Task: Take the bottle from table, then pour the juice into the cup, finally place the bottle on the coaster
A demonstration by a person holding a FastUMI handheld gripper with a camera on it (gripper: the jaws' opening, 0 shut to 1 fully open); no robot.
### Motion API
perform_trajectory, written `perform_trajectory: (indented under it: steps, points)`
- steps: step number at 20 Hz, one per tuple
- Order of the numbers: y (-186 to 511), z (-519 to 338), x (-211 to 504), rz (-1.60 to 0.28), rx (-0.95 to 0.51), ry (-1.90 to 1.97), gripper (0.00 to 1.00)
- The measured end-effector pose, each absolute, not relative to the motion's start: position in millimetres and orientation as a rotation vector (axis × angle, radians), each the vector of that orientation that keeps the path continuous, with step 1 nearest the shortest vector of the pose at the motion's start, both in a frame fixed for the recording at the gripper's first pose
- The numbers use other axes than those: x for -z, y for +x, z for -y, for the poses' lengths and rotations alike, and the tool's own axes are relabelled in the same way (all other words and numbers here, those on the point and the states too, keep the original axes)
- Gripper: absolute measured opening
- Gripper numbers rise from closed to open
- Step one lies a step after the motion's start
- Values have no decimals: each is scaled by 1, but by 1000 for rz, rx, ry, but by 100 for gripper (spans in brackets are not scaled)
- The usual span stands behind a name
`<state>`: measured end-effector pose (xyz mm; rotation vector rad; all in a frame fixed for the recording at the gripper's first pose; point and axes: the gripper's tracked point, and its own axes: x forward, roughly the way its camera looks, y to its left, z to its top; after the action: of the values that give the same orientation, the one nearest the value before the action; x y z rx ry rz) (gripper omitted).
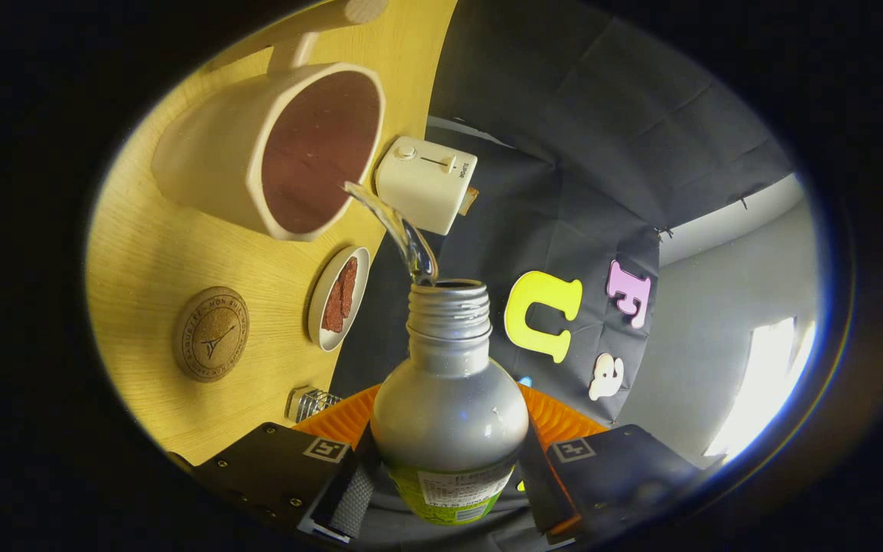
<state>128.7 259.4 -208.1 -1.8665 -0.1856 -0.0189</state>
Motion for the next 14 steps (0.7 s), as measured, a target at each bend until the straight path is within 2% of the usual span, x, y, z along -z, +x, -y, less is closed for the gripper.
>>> perform_trajectory:
  steps: [14]
  points:
    - [131,-267,190,221,31,-1993,80]
